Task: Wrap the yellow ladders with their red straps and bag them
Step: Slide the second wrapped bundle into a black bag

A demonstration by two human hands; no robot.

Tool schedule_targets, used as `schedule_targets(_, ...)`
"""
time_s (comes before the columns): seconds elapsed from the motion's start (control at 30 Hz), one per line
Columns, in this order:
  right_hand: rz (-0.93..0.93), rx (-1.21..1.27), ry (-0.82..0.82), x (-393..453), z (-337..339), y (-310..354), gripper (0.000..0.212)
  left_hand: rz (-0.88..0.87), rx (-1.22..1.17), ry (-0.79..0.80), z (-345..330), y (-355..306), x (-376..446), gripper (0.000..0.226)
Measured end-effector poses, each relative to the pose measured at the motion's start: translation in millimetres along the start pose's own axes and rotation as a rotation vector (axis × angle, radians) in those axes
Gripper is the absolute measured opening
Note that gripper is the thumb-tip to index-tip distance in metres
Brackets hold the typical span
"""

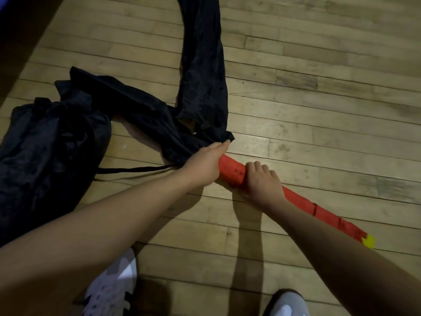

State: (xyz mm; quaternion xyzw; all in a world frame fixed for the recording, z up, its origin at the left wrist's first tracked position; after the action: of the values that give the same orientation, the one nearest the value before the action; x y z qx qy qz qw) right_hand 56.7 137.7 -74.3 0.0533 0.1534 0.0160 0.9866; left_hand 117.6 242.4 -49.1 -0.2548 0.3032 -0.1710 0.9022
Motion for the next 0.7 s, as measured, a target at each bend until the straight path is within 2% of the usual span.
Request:
schedule_targets(0.13, 0.034, 0.015, 0.01, 8, 6, 4, 0.054, -0.02, 0.041, -0.065, 8, -7, 1, 0.076)
schedule_targets(0.37, -0.072, 0.356, -0.121, 38, 29, 26, 0.061, -0.067, -0.004, -0.116, 29, -16, -8, 0.079)
schedule_targets(0.43, -0.121, 0.414, -0.15, 46, 29, 33, 0.061, -0.004, -0.076, -0.173, 40, 0, -7, 0.077)
schedule_targets(0.53, -0.124, 0.361, -0.104, 52, 19, 48, 0.061, 0.116, -0.136, -0.217, 50, 23, -4, 0.065)
schedule_targets(0.7, -0.051, 0.181, -0.117, 40, 20, 50, 0.063, 0.027, -0.094, -0.263, 51, 20, -5, 0.037)
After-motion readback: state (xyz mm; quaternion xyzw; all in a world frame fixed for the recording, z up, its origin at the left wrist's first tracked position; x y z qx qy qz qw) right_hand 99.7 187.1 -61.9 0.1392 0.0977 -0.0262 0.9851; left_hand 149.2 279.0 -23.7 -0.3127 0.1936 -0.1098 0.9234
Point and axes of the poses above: each hand's wrist, its own x-axis towards the middle knuckle, its own z-axis out of the back of the hand, y = z × x, the point moved 10 cm from there along x, towards the middle knuckle, and after that the axes turned 6 degrees about z, right-handed, at the moved point
